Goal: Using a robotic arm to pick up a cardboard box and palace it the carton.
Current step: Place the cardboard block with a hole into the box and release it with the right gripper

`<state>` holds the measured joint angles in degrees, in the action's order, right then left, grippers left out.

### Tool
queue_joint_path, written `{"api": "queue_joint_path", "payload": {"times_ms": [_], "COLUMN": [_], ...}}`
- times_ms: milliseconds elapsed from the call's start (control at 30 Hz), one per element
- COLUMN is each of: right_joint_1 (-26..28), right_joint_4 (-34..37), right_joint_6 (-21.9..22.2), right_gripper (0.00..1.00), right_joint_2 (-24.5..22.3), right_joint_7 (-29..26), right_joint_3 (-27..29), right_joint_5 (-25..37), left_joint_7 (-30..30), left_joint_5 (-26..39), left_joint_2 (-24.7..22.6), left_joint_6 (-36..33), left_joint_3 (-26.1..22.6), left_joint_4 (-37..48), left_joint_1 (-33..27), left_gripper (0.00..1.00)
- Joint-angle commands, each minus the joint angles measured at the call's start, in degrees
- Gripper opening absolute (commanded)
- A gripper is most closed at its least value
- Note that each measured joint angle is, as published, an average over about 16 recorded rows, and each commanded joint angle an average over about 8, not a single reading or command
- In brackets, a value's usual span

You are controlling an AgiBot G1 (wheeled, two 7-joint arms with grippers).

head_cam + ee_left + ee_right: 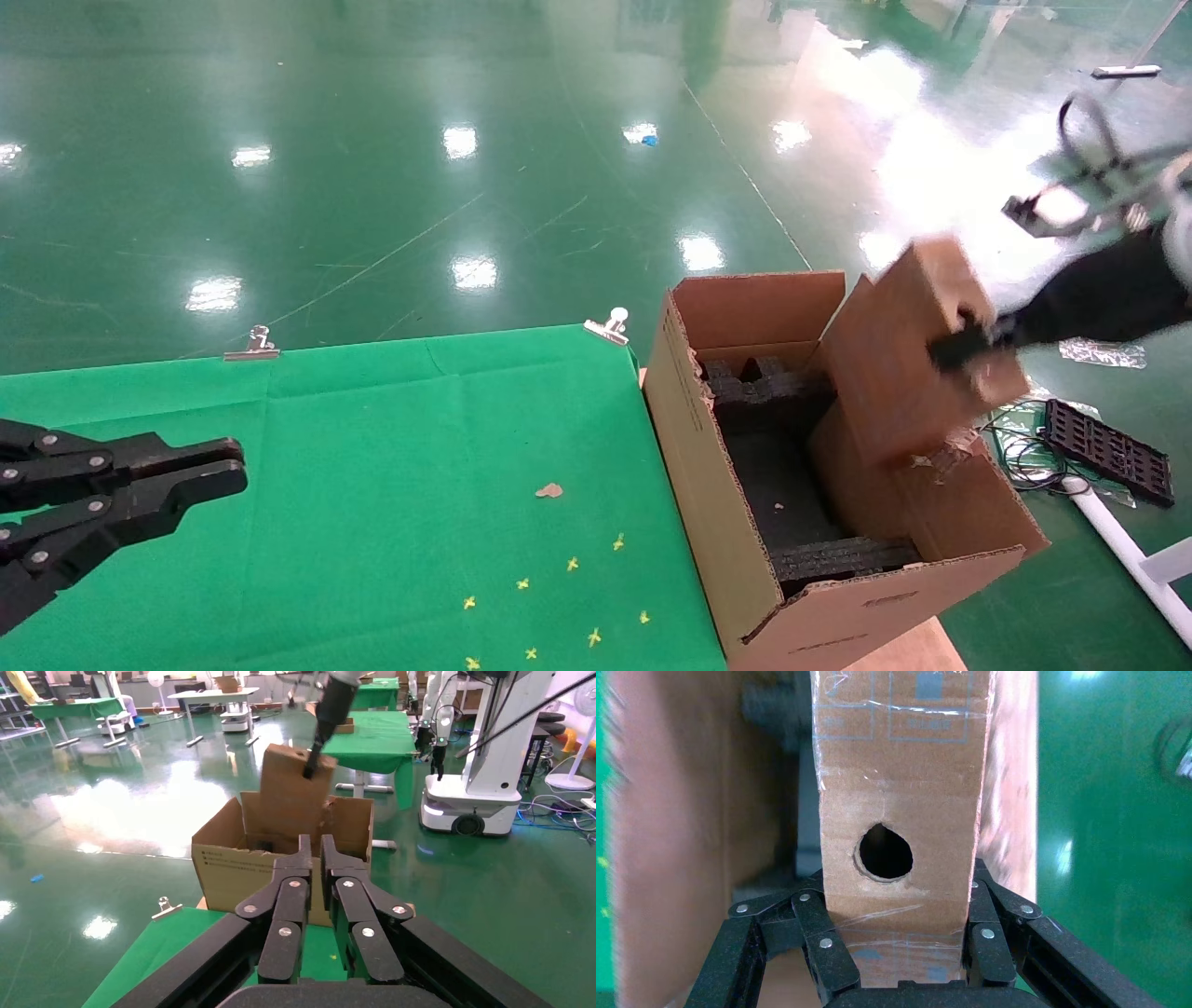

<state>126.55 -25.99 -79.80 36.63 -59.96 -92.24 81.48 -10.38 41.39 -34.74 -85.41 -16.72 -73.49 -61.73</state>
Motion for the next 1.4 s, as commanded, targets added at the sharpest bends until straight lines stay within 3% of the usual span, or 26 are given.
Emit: {"api": "queue_joint_path", "payload": {"times_ms": [33, 500, 1000, 1400], "right_joint_1": [-2.01, -10.60, -22.40, -28.24], "right_joint_4": [1.97, 14.28, 20.98, 23.33], "right_joint_6": [-0.46, 1.74, 11.40, 17.56], "right_gripper": [0.00, 0.00, 0.00, 0.00], "right_joint_2": [0.51, 6.17, 11.30, 13.59], "right_joint_7": [0.31, 4.17, 7.44, 9.96], "right_joint_3": [-0.48, -1.34, 0.97, 2.98], "right_joint_5": [-0.23, -0.73, -4.63, -7.58], "left_joint_7": [0.00, 0.03, 0.05, 0.07], "left_joint_5": [0.00, -0.04, -0.07, -0.10], "left_joint_2": [0.00, 0.02, 0.04, 0.06], "left_joint_6": [0.00, 0.02, 0.05, 0.06], "left_joint_3": [-0.01, -0.06, -0.11, -0.15], "left_joint_4": [0.00, 0.00, 0.00, 0.00], "left_joint_1": [0.00, -0.01, -0.02, -0.03], "left_gripper": [1.00, 1.00, 1.00, 1.00]}}
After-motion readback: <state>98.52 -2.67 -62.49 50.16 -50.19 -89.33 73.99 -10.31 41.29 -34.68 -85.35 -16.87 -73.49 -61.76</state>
